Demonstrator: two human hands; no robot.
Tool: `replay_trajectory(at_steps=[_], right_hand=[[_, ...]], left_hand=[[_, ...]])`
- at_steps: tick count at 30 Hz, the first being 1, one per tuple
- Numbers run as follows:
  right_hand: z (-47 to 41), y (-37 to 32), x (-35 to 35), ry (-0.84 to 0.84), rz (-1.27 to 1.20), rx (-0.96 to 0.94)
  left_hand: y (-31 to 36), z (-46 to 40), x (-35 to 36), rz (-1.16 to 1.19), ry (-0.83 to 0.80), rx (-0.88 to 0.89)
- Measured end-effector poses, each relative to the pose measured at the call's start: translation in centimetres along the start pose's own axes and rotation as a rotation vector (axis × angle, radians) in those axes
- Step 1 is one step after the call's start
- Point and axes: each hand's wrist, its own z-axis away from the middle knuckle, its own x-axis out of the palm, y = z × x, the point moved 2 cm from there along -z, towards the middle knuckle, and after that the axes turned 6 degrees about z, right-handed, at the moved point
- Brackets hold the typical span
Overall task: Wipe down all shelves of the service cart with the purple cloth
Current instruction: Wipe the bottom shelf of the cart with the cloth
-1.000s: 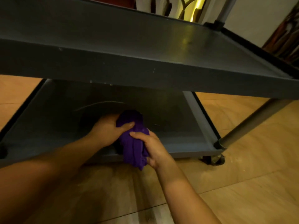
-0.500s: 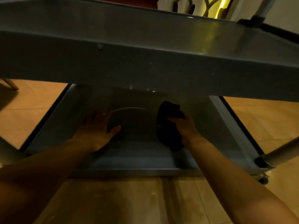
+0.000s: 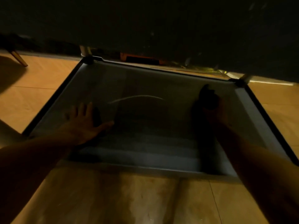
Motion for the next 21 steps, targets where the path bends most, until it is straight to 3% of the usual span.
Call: replay_trajectory(at_steps=[4, 7, 11, 18, 21], right_hand=[[-1.5, 0.0, -1.7, -0.144, 0.307, -0.021], [0.1, 2.0, -2.0, -0.151, 0.53, 0.012], [0.2, 3.1, -0.9, -0.164, 0.481, -0.059], [-4.4, -1.0, 4.3, -0.007, 0.314, 0.184], [-4.7, -3.2, 6.9, 0.027, 0.318, 0.156]], left_hand=[[-0.4, -0.3, -0.4, -0.018, 0.023, -0.037], [-1.0, -1.0, -0.6, -0.056, 0.042, -0.002], [-1.6, -1.1, -0.1, -0.153, -0.007, 0.046], [-3.2, -0.9, 1.0, -0.171, -0.006, 0.052], [-3.7, -0.9, 1.8, -0.143, 0.035, 0.097]])
